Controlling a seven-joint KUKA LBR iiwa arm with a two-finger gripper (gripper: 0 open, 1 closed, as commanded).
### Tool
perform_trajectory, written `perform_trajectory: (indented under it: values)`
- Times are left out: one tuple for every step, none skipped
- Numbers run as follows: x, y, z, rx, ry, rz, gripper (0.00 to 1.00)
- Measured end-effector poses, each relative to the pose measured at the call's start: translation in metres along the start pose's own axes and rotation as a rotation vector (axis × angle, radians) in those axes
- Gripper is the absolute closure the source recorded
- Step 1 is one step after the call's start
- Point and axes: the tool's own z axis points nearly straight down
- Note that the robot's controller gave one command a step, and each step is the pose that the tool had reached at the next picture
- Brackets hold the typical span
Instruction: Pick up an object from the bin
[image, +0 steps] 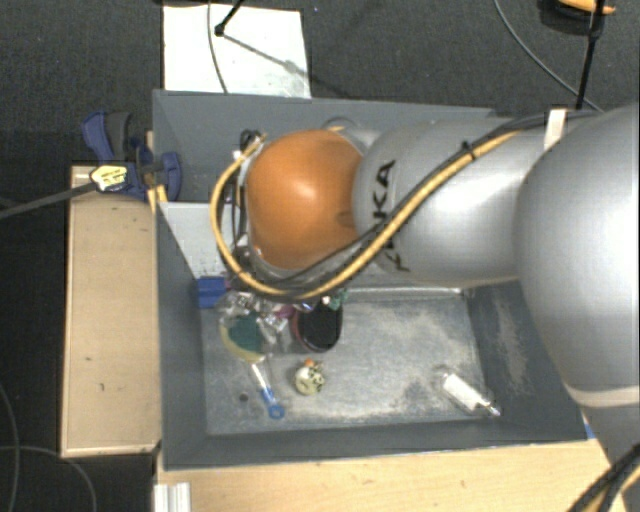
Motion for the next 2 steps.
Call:
perform_trajectory:
  values:
    - [-0.001, -0.001, -0.03, 0.001, -0.001, 0.009, 1.0]
    - [-0.002, -0.001, -0.043, 0.0, -0.001, 0.017, 1.0]
